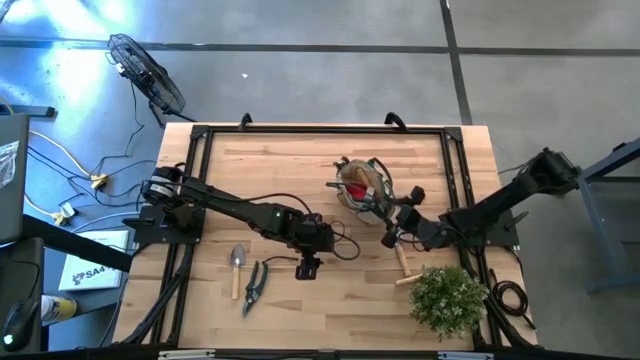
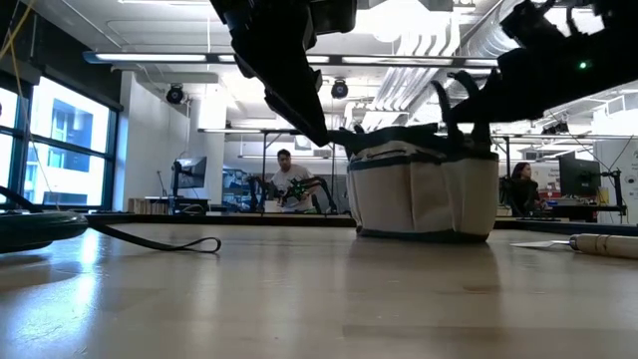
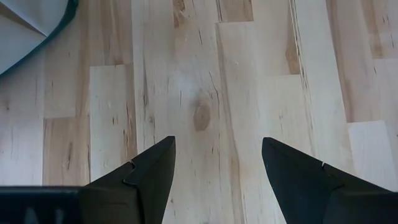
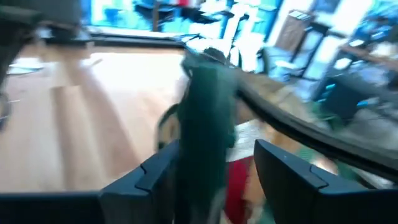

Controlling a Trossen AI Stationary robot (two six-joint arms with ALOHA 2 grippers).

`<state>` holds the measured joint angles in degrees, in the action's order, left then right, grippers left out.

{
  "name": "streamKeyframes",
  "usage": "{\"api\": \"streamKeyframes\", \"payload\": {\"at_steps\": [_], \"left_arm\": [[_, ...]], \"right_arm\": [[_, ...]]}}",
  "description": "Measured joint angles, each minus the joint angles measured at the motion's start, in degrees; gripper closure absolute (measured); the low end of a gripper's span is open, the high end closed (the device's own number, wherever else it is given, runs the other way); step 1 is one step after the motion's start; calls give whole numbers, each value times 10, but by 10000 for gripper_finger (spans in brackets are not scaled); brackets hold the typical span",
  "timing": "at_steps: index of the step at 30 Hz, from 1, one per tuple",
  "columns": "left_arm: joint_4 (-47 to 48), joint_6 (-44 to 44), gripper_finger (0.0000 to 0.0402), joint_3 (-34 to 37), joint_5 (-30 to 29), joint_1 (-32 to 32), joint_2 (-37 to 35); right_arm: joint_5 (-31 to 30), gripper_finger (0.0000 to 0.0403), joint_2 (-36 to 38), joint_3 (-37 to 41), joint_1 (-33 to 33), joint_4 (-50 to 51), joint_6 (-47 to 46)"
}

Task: Pick & Place Garden tools in Gardening bag
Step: Put the top green shear scissors into the light brown gardening bag

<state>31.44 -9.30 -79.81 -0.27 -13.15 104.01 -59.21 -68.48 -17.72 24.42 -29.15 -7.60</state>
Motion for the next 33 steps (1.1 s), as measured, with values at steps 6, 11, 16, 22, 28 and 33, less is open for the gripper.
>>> {"api": "streamKeyframes", "payload": {"at_steps": [6, 11, 16, 22, 28, 33], "left_arm": [[0, 0, 170, 0, 8, 0, 0], [0, -2, 170, 0, 8, 0, 0], [0, -2, 170, 0, 8, 0, 0], [0, -2, 170, 0, 11, 0, 0], [0, -2, 170, 0, 12, 0, 0], [0, -1, 170, 0, 12, 0, 0]], "right_arm": [[-97, 222, 0, 0, 16, 0, 4], [-89, 223, 0, 0, 16, 6, -4], [-102, 224, 0, 0, 7, 29, -31], [-170, 224, 13, 0, -11, 20, 6], [-142, 224, 34, 0, -25, 2, 42], [-118, 224, 59, 0, -27, -66, 103]]}}
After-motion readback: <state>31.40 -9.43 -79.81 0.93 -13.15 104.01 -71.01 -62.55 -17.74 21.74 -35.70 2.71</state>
